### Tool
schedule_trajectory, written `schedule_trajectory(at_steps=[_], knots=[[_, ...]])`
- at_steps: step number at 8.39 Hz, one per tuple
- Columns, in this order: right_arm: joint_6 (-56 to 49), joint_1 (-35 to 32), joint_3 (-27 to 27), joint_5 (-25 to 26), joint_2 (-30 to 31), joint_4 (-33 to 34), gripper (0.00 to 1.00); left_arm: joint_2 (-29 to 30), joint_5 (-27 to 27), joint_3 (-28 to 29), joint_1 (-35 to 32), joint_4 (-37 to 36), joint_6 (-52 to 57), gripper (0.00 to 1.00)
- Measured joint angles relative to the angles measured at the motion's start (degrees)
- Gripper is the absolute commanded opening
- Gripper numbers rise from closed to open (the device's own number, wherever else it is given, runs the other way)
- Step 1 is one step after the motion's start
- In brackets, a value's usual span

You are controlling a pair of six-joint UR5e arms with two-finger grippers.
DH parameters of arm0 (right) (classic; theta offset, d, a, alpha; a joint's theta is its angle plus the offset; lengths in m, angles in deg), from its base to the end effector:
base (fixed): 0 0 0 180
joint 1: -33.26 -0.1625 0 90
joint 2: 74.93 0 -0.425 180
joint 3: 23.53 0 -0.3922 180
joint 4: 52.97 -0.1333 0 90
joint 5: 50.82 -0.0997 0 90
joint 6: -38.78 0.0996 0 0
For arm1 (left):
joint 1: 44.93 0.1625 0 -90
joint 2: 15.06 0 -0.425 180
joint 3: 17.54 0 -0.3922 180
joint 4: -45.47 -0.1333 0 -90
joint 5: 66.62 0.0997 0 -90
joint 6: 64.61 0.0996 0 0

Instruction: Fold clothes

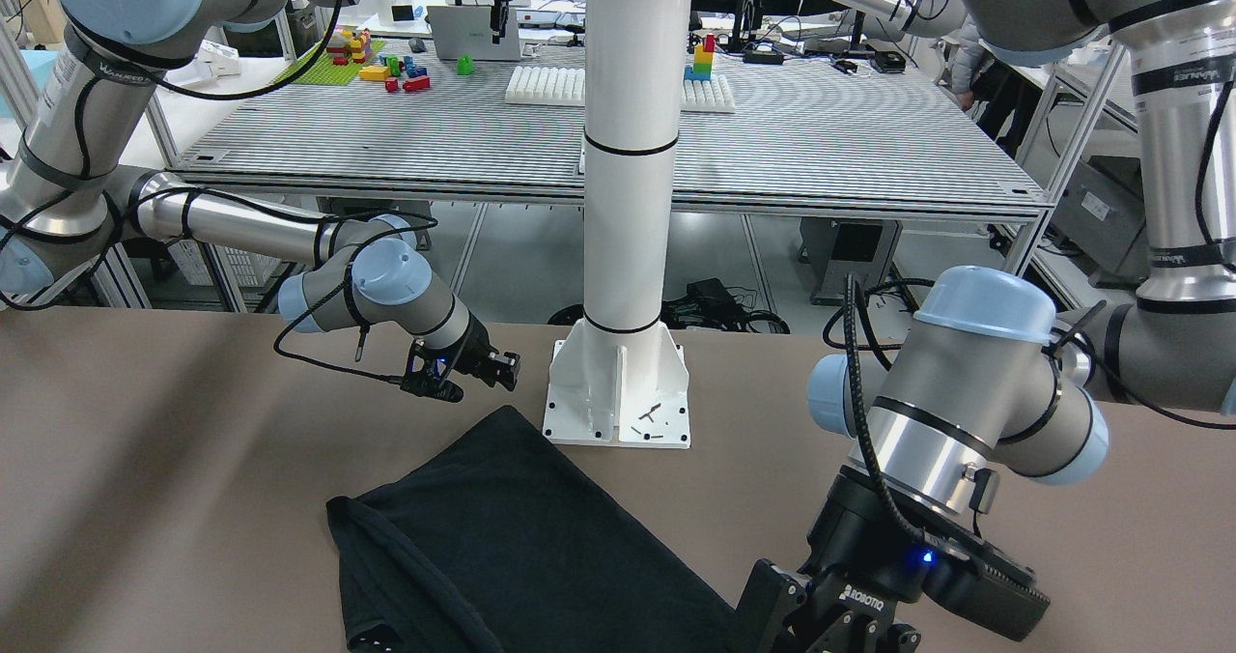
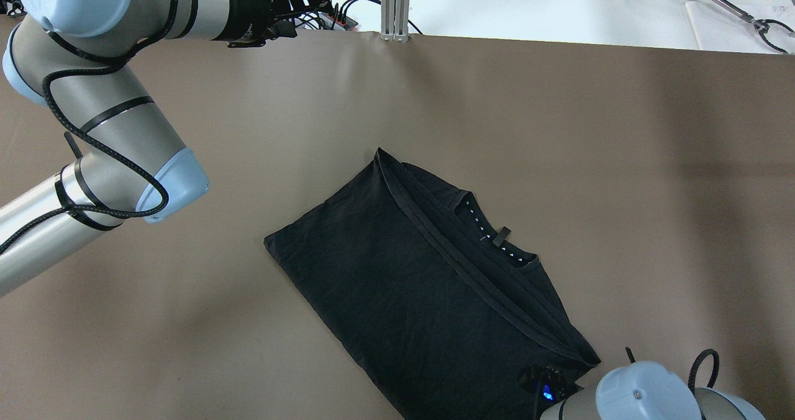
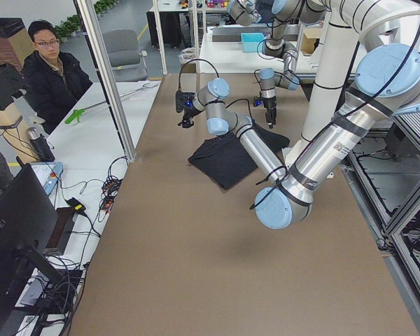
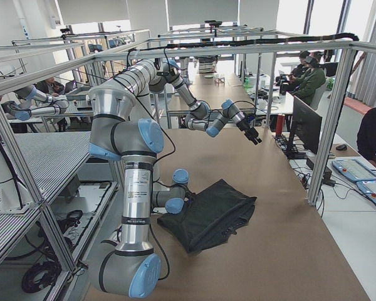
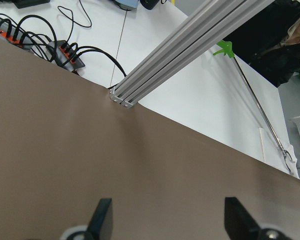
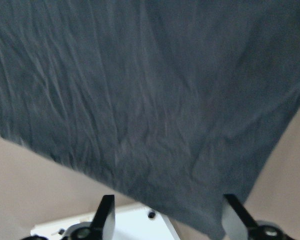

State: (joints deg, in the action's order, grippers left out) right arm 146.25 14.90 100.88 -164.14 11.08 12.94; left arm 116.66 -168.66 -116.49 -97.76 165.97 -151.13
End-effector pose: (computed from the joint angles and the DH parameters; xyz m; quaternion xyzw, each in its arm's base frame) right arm -0.4109 -0.2353 0.2967 -0.1688 -0.5093 0.1578 0.8290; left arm 0.2988 -0.5803 0.0928 0.2351 0.6080 -0.2533 0.7148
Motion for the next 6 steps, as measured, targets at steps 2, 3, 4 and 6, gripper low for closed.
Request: schedule_trajectory(at_steps=[2, 3, 4, 6], knots=[[-6.8, -7.0, -2.4, 5.1, -0.2, 0.0, 0.95, -0.8, -0.3, -0.5, 0.0, 0.1, 0.0, 0.83], [-11.5, -9.4, -3.9, 6.8, -0.3, 0.0, 0.95, -0.8, -0.3, -1.3, 0.1, 0.1, 0.0, 0.93], [-14.9, -11.1, -5.0, 7.8, -0.3, 0.0, 0.95, -0.6, 0.0, -2.4, 0.1, 0.4, 0.5, 0.93], [-18.4, -13.3, -6.5, 8.5, -0.3, 0.0, 0.95, 0.9, 3.0, -4.1, 0.0, 1.5, 1.6, 0.93]])
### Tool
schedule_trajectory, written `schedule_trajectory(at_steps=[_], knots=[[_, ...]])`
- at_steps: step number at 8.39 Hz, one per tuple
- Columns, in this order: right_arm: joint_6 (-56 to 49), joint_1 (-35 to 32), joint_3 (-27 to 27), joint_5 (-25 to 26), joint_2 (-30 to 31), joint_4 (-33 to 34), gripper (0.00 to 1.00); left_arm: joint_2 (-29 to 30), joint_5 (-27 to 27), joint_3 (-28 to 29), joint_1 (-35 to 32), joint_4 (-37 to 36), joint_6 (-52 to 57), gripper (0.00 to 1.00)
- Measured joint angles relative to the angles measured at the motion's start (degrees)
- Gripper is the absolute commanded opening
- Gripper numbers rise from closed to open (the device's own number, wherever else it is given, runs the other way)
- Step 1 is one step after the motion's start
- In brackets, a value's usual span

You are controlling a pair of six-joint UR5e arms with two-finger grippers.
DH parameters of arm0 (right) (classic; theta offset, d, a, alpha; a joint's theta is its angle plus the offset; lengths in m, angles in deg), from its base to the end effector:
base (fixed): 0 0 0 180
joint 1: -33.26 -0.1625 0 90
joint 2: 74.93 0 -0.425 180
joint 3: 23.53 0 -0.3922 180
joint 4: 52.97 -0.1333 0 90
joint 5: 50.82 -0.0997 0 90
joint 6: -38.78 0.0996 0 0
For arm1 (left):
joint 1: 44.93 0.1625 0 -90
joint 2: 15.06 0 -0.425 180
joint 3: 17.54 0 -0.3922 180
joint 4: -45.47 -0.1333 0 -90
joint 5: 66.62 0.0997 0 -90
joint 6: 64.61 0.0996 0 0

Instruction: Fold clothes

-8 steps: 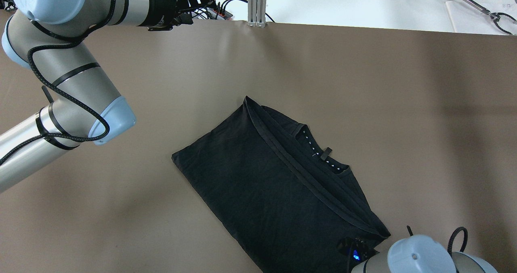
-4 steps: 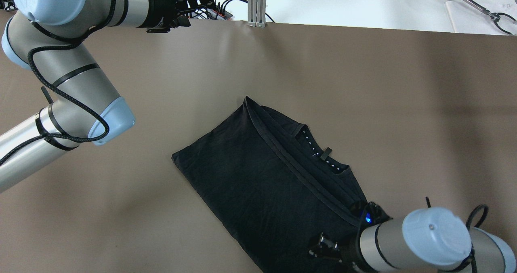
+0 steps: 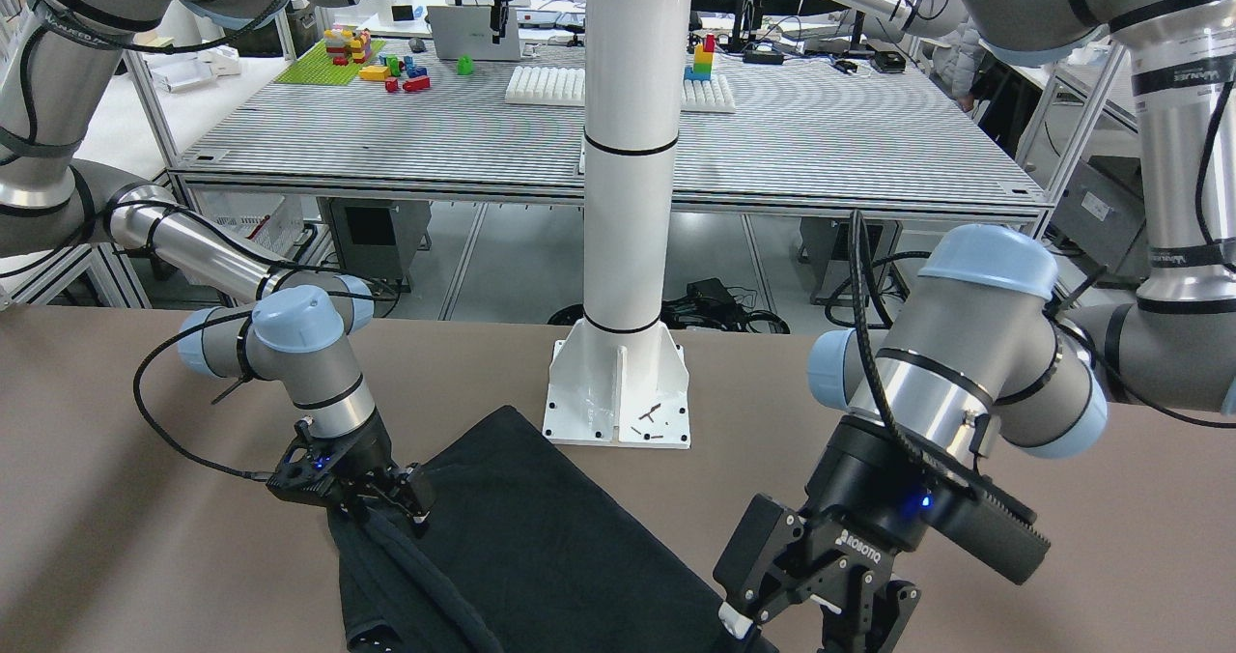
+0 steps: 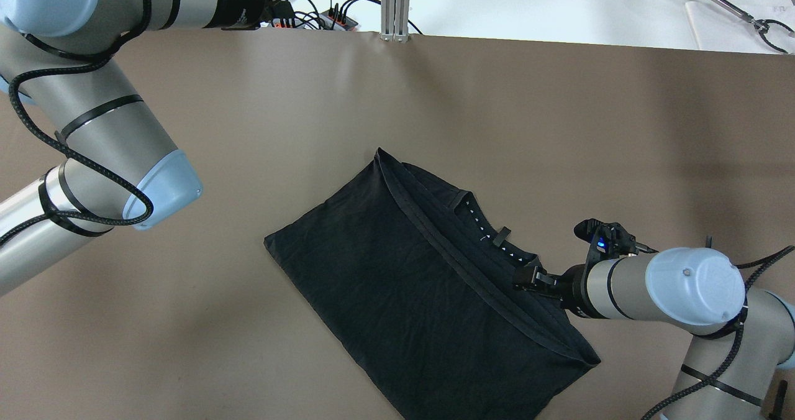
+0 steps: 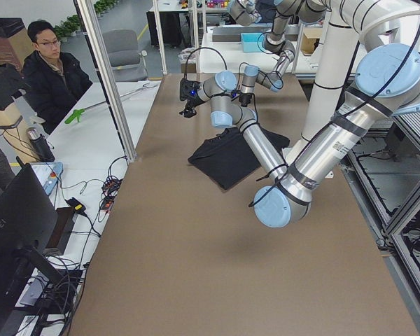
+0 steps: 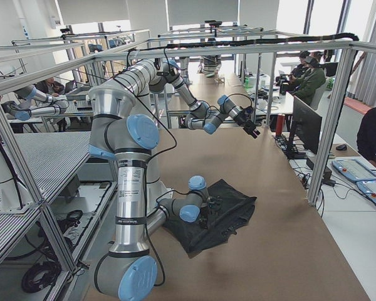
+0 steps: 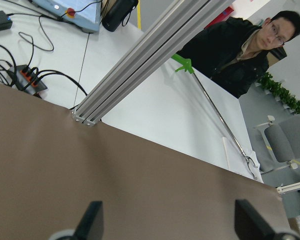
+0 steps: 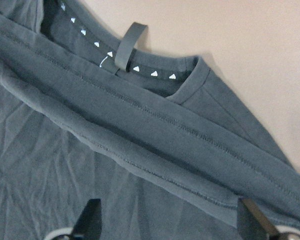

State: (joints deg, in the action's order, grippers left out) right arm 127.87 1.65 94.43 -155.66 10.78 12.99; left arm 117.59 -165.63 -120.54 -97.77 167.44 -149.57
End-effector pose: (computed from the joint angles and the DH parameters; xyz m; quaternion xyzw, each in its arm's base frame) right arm -0.3684 -0.3533 0.3475 0.0217 -0.4809 0.1727 0.8593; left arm 0.2757 -0.5586 0.0558 0.2843 0.6314 -0.2418 0.6798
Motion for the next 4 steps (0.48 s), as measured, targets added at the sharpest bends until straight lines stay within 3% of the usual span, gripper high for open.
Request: schedule_trajectory(at_steps=[4], knots=[[-1.1, -2.5, -1.6, 1.1, 0.3, 0.0, 0.95, 1.3, 4.9, -0.6, -1.4, 1.4, -0.8, 0.93]])
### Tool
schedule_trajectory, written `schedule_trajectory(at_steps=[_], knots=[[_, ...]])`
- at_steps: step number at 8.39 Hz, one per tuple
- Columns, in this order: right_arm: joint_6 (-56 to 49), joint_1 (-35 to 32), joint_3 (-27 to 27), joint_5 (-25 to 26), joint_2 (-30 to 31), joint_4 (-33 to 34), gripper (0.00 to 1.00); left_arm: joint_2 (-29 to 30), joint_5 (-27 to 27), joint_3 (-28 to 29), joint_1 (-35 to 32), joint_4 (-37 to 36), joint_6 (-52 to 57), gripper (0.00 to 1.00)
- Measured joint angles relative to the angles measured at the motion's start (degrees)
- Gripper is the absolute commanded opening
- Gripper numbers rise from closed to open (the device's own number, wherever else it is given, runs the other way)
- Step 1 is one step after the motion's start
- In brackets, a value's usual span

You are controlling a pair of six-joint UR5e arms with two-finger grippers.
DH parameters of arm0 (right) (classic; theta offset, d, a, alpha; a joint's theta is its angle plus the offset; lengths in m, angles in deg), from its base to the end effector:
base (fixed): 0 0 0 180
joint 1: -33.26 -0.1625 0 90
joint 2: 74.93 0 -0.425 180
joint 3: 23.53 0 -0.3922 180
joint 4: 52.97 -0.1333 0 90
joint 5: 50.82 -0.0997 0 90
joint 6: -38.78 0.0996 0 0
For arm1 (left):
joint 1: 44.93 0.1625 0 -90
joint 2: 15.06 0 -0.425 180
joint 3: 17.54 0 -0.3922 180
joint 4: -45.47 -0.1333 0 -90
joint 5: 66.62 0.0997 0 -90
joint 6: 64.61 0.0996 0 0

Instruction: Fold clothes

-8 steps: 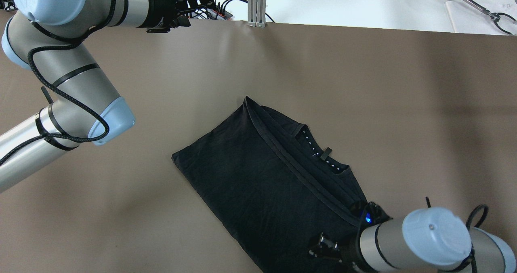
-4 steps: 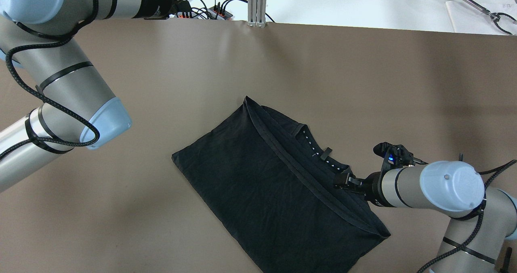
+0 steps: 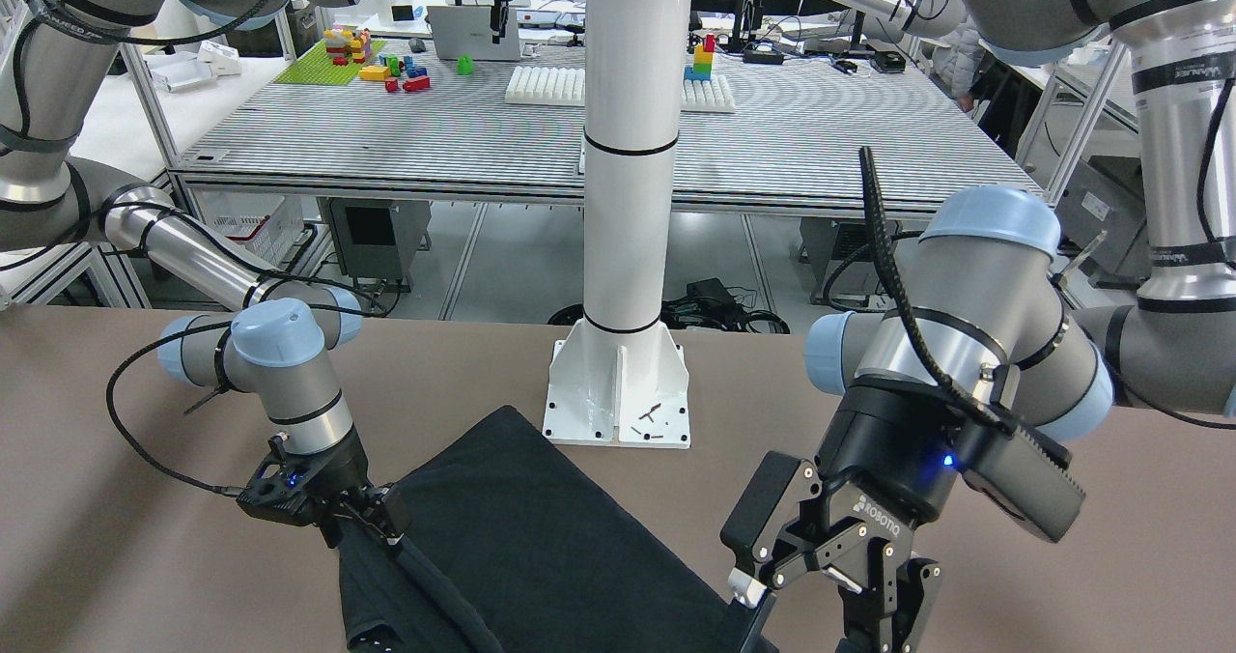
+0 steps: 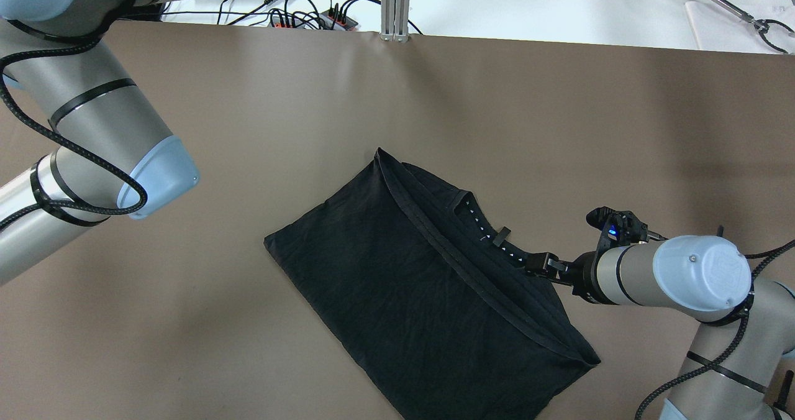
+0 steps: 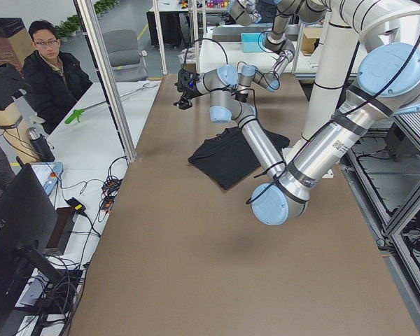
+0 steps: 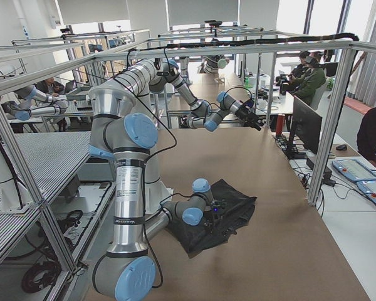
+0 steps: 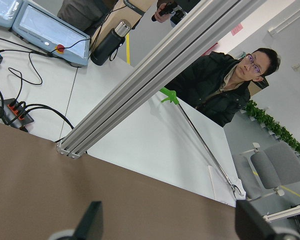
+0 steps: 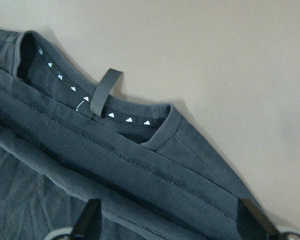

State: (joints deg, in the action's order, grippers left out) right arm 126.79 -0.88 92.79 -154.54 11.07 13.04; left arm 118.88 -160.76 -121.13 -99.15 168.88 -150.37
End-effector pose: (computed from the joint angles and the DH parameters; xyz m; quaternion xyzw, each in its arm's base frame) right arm -0.3564 -0.3742 0.3639 0.0395 -0.4638 0.1922 0.8640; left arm 0.2503 -0.5631 0.0363 0.3258 0.6341 -0.2727 0.6461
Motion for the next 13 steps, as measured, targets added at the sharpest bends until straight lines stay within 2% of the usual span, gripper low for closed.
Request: schedule_trajectory(at_steps=[9, 12, 13], knots=[[0.0, -0.2, 0.3, 2.7, 1.4, 0.0, 0.95, -0.3, 0.9, 0.2, -0.8, 1.0, -4.7, 0.94], [-1.3, -0.3, 1.6, 3.6, 2.2, 0.0, 0.95, -4.7, 0.5, 0.7, 1.1, 1.0, -4.5, 0.94], [-5.5, -0.1, 1.8, 3.8, 3.3, 0.9, 0.95, -6.3, 0.4, 0.8, 2.1, 1.0, -4.3, 0.93]])
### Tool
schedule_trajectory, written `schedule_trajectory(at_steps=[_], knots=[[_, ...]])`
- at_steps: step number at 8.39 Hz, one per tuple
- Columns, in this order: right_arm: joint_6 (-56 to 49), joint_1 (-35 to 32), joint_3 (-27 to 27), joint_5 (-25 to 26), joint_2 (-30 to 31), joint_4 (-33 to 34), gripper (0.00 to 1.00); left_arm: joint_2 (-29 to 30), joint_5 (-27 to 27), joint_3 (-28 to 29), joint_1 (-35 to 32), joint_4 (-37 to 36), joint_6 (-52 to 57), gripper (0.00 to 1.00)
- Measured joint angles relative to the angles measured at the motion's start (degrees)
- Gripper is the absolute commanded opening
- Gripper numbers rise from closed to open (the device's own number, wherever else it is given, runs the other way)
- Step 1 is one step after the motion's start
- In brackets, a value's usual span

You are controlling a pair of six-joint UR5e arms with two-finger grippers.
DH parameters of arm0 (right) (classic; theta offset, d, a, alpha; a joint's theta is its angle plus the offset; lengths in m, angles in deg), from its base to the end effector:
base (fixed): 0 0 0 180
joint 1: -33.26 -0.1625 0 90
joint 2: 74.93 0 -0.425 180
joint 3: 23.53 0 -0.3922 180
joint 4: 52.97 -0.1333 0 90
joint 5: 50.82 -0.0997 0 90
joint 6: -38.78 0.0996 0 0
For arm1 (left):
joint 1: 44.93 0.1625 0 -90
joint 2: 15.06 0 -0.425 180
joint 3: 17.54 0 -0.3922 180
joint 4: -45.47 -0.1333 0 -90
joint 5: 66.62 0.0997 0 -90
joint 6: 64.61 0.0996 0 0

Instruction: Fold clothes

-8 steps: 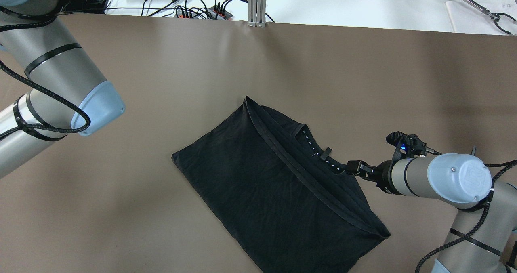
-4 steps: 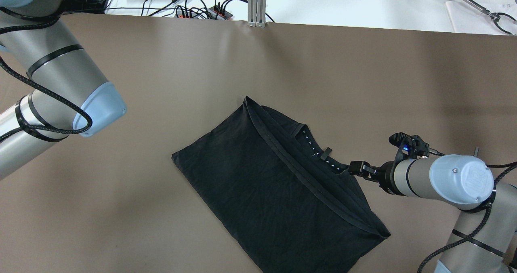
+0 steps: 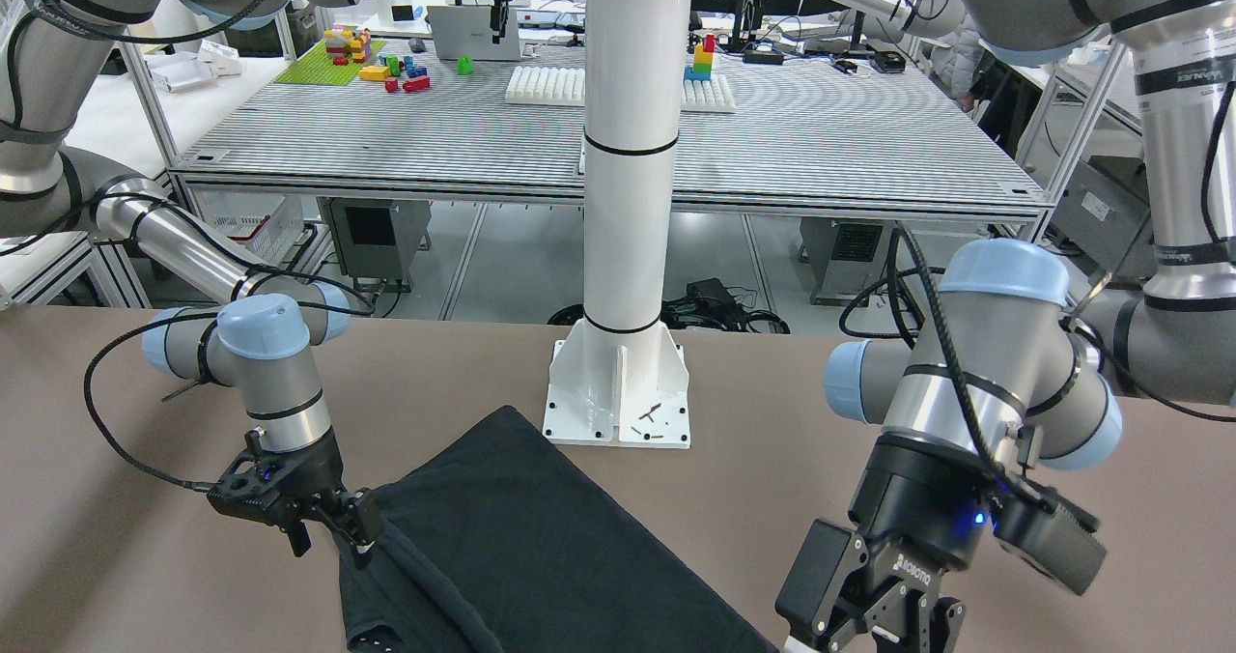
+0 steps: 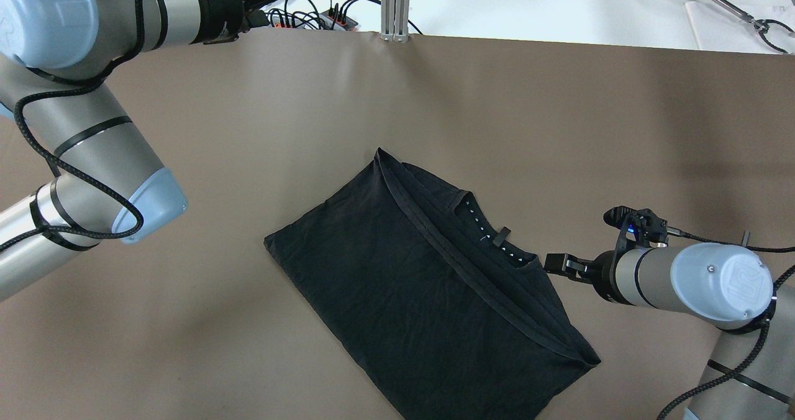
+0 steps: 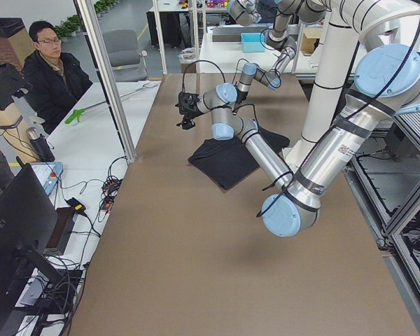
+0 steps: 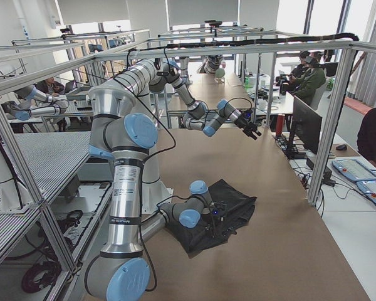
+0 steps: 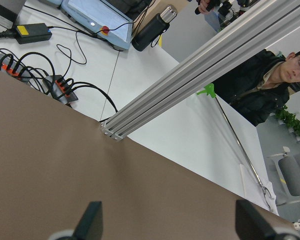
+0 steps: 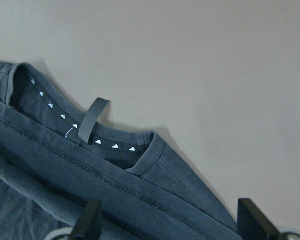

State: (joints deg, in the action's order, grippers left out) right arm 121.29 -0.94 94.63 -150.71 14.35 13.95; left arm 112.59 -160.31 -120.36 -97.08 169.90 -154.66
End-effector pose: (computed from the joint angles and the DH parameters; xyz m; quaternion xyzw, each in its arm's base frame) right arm -0.3379 -0.3701 0.3800 0.0829 -0.4354 0.1701 0.8801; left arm 0.2785 -0.5651 0.1060 0.2749 0.6165 -0.3049 0.6718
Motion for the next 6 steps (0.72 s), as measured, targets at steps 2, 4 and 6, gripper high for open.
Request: schedule_trajectory(at_steps=[2, 4, 6], knots=[[-13.1, 1.6, 0.3, 0.3, 1.3, 4.0, 0.95, -2.7, -0.5, -0.1, 1.3, -0.2, 0.7, 0.94], [-23.0, 5.5, 0.0, 0.4, 0.6, 6.0, 0.87, -3.9, -0.8, 0.0, 2.9, -0.3, 1.2, 0.94], [-29.0, 8.6, -0.2, 0.1, -1.1, 6.5, 0.71, -3.9, -0.7, 0.0, 3.4, -0.4, 1.3, 0.93]])
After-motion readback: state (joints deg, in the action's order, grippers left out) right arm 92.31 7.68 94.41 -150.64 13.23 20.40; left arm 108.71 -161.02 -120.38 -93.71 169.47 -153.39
